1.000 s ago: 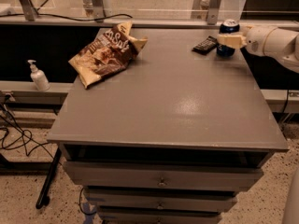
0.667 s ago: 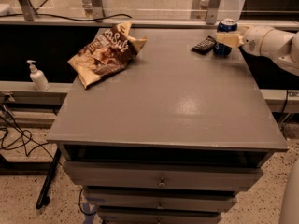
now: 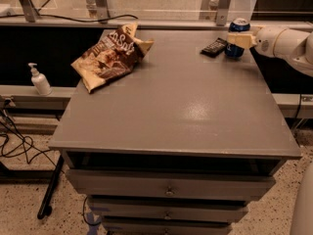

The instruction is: Move pepsi can near rxbar chocolate

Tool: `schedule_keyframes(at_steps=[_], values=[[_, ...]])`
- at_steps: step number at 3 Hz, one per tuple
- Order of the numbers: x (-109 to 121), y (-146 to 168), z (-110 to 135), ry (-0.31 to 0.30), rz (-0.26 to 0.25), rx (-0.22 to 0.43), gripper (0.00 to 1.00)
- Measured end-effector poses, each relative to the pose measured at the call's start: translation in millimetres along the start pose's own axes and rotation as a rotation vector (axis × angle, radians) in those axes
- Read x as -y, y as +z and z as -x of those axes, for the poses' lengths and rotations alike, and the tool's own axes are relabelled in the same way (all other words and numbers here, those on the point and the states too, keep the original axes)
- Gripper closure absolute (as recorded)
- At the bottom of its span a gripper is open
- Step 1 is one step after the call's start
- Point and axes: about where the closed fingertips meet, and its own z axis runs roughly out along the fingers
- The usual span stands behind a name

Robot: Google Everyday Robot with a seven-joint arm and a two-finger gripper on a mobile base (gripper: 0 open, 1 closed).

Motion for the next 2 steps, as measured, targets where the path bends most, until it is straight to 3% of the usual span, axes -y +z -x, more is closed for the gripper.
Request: schedule_keyframes(at_steps=[2], values=[[-0.7, -0.3, -9.4, 0.021, -0.003, -0.019, 0.12]])
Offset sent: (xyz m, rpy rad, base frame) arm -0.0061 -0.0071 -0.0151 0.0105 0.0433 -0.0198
